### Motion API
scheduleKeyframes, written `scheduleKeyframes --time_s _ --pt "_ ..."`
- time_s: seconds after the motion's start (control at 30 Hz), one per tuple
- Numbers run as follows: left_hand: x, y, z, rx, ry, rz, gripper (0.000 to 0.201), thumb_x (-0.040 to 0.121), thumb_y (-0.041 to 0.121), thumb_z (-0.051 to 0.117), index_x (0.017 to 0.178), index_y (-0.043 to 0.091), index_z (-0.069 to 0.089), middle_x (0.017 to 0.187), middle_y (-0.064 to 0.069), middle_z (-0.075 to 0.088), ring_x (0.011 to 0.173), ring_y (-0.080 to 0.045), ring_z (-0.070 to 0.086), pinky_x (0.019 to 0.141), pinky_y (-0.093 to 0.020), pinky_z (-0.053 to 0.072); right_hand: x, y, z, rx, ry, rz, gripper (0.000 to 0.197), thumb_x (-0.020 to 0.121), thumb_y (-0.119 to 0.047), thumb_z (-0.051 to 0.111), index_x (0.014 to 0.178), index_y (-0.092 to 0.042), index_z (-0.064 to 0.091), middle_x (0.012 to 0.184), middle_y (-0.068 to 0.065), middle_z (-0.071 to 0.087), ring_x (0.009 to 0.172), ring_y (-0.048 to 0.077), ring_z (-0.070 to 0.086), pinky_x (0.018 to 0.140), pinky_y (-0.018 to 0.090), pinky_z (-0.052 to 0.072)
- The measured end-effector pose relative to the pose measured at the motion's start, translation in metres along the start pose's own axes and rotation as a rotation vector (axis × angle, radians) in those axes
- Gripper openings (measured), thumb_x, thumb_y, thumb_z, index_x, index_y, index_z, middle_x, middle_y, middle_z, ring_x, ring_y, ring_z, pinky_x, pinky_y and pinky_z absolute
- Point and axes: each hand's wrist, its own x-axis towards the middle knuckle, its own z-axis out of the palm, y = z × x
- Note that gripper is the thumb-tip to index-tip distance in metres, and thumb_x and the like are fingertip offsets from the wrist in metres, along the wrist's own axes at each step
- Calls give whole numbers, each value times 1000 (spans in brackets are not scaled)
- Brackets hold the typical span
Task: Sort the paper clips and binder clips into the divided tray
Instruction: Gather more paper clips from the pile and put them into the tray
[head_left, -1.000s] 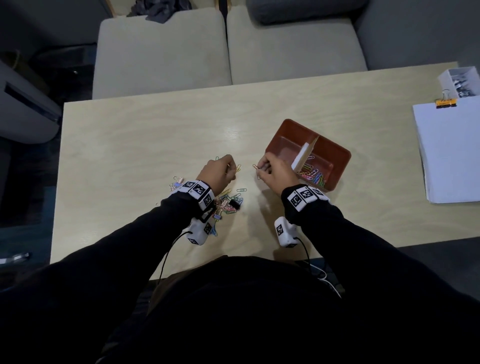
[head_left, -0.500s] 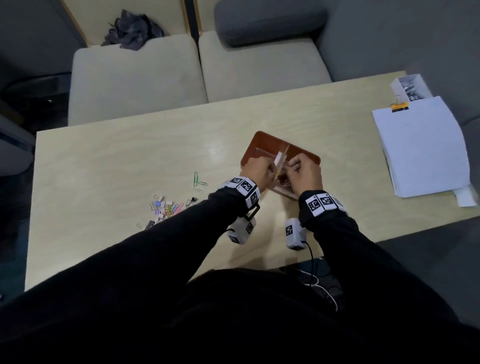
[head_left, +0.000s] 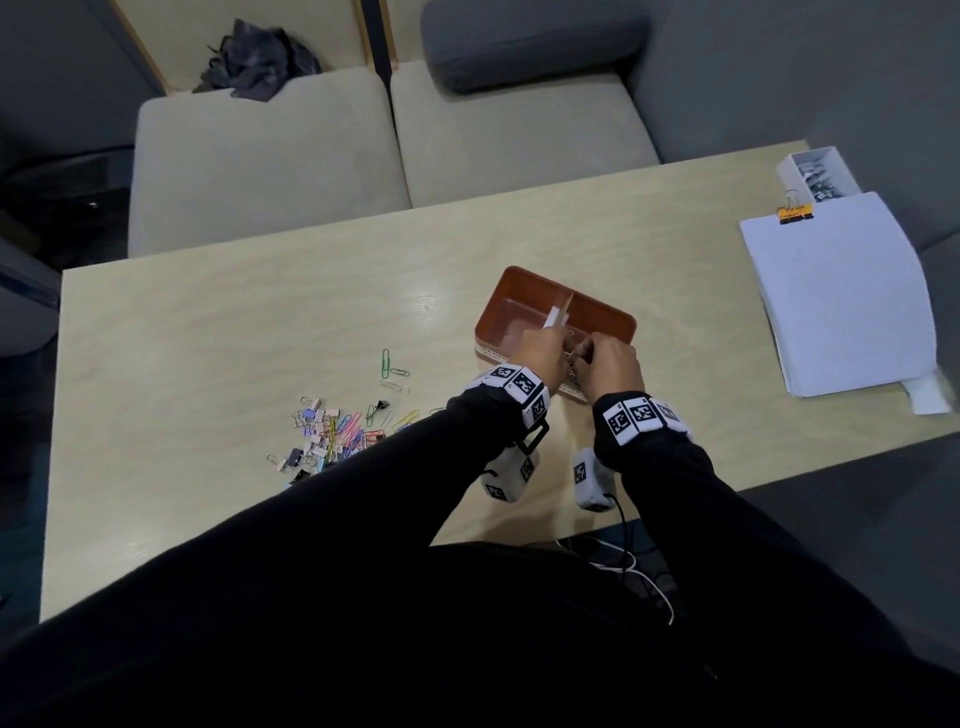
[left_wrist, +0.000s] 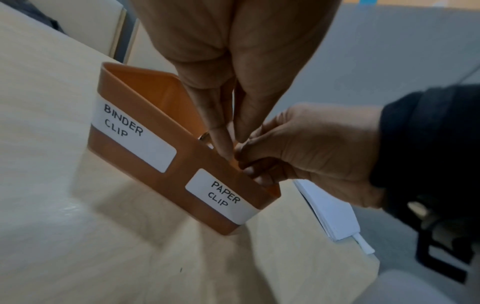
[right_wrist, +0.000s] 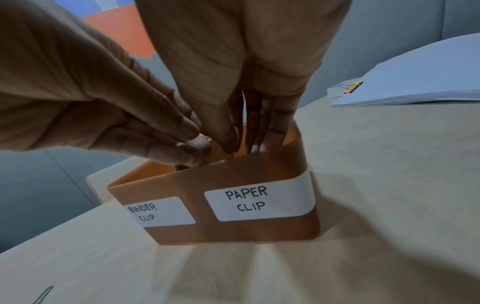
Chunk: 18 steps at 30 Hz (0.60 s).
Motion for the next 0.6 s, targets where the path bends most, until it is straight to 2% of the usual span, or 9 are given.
scheduleKeyframes --time_s 0.1,0.2,0.3,0.43,0.53,0.6 --pt "-5 -5 -4 -54 7 26 24 86 2 51 99 12 69 90 -11 67 75 -25 64 78 -33 56 0 -3 0 -18 14 -21 15 84 -7 63 75 -18 56 89 11 66 83 30 63 71 36 53" --pt "-12 -16 -10 -82 -10 15 18 87 5 54 94 14 68 91 -11 71 80 -26 68 75 -34 58 -1 -5 0 -30 40 -32 21 82 -5 62 70 -19 53 82 9 65 78 31 62 66 38 54" --pt "-17 -35 -17 -95 -36 -18 15 89 7 55 94 15 67 93 -10 71 81 -25 69 75 -34 58 -1 -6 0 -30 30 -3 18 81 -3 62 70 -17 58 77 6 66 73 30 64 66 38 56" --pt "-25 -63 -25 -75 -45 -64 17 89 7 53 93 15 67 92 -11 71 82 -27 68 74 -35 58 1 -9 -2 -28 16 15 19 84 -6 58 75 -22 60 85 8 69 79 31 66 70 38 57" --pt "-31 -81 -30 -53 -48 -112 17 88 11 52 92 19 66 90 -10 71 78 -28 67 73 -36 58 0 -17 -1 -34 38 -38 9 87 -10 58 83 -18 61 92 8 68 87 31 64 73 40 55" --pt "-34 -93 -35 -43 -49 -141 18 86 12 51 88 22 65 87 -7 71 77 -26 67 74 -37 58 -2 -25 0 -46 78 -84 3 88 -14 58 88 -16 60 97 8 65 91 31 62 71 37 52"
